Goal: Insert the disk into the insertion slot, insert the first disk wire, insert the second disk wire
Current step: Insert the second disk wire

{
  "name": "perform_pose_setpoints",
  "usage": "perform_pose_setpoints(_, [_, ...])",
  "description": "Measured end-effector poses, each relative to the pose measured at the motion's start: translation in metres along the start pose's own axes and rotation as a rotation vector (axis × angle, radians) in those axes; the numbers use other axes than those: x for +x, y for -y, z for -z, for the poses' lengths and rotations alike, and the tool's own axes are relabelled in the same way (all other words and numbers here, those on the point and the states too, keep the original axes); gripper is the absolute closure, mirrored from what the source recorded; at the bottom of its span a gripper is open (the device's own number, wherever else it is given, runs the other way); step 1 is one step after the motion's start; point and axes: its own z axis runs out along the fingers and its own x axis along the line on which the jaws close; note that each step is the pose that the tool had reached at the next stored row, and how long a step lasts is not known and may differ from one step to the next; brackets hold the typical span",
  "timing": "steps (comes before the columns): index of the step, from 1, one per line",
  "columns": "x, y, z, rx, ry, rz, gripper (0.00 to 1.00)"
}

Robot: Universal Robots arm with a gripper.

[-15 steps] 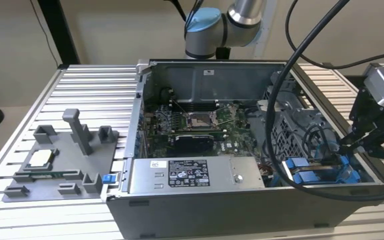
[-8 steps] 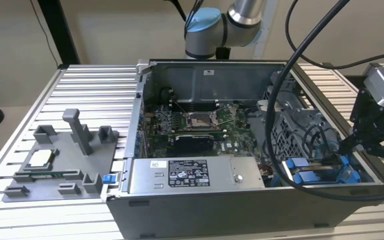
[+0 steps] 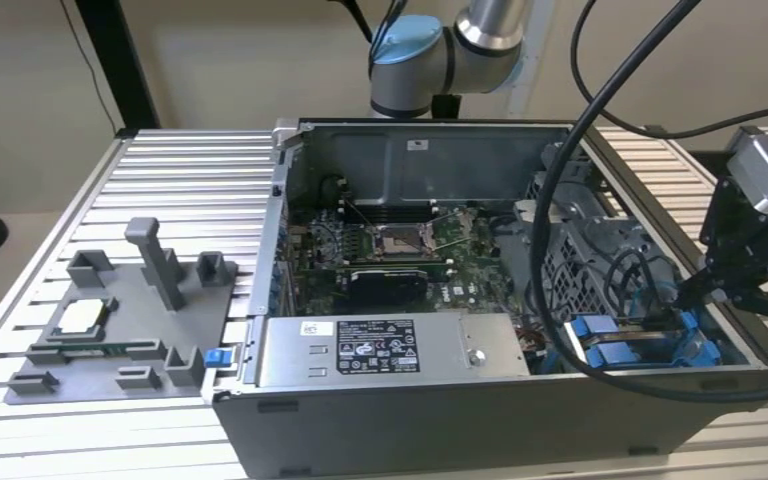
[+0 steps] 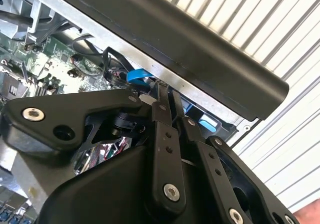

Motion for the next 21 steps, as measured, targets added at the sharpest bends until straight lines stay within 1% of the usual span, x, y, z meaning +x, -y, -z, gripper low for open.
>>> perform_pose_setpoints(5, [0.0,-0.0001,0.0003,-0.0001,0.0018,0.0,1.0])
perform_pose_setpoints(8, [-0.0005,-0.0003,0.0026,-0.0005,0.0021,0.0,1.0])
perform_pose_setpoints(13, [-0.0029,-0.0046,0.013,-0.0011,0.0022,0.0,1.0])
perform_pose_setpoints(17, [-0.0048,-0.0109,0.0221,-0.0013,0.0035,0.0,1.0])
perform_pose_setpoints(21, [-0.006,-0.0185,0.0279,-0.0012,0.0048,0.0,1.0])
